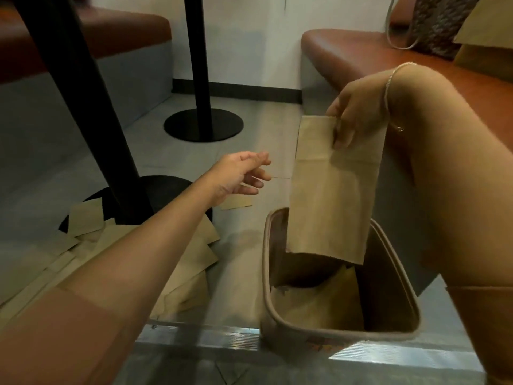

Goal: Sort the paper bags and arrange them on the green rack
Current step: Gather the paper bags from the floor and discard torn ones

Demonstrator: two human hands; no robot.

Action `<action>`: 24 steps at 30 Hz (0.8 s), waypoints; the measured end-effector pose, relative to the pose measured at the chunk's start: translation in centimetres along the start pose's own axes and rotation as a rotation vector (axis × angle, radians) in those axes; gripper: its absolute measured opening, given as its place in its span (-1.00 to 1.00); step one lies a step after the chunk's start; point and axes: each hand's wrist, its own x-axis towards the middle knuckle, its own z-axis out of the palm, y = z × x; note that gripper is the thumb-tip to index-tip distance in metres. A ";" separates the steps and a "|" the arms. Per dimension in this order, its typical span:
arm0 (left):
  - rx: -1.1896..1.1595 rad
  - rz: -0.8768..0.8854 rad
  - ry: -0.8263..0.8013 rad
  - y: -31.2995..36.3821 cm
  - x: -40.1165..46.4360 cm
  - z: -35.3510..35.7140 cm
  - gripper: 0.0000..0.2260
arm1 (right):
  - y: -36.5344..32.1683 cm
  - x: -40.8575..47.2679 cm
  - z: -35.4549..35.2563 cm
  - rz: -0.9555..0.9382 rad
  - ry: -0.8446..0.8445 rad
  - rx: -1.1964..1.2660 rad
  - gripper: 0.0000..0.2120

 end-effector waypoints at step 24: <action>0.428 -0.305 0.333 -5.8 3.5 -6.6 -0.94 | -10.6 14.4 9.2 -0.161 -0.235 0.117 -0.70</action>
